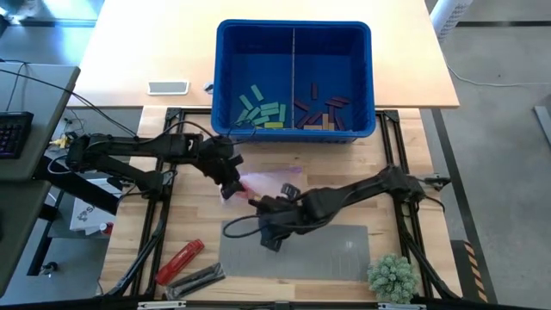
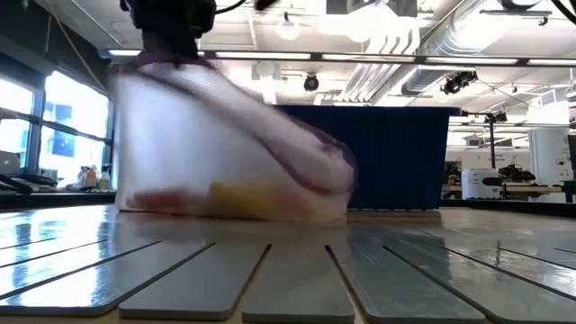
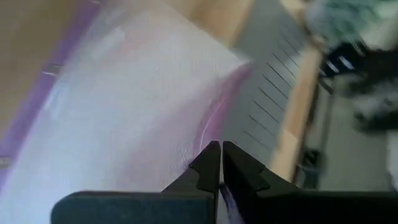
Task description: Sort blocks
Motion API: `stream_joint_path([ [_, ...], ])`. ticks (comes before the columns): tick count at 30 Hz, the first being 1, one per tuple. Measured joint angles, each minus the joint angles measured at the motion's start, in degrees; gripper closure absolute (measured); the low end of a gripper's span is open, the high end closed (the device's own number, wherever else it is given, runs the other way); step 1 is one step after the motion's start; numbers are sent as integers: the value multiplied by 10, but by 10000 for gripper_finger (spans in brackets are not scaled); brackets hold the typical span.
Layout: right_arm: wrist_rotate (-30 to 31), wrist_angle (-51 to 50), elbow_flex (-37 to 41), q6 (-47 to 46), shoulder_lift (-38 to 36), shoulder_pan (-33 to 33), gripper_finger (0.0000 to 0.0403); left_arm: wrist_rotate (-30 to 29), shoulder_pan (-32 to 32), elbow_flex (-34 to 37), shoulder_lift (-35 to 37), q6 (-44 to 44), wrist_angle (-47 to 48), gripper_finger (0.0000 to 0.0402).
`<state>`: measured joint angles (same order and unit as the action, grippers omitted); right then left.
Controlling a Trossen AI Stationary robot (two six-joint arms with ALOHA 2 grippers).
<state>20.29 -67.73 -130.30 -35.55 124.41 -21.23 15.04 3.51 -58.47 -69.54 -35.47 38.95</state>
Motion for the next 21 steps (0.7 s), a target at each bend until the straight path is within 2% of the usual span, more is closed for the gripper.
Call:
stream_joint_path([
  [6, -58, -69, 0, -33, 44, 23, 259, 98, -12, 0, 0, 49, 1, 401],
  [13, -103, -25, 0, 39, 49, 44, 259, 93, -35, 0, 1, 88, 1, 401],
  [15, -99, -22, 0, 62, 49, 38, 259, 62, -56, 0, 1, 105, 1, 401],
  [17, -87, -33, 0, 77, 49, 34, 259, 6, -82, 0, 1, 119, 2, 401],
  [21, -68, -105, 1, 189, 49, 29, 259, -116, -135, 0, -1, 148, 1, 401],
])
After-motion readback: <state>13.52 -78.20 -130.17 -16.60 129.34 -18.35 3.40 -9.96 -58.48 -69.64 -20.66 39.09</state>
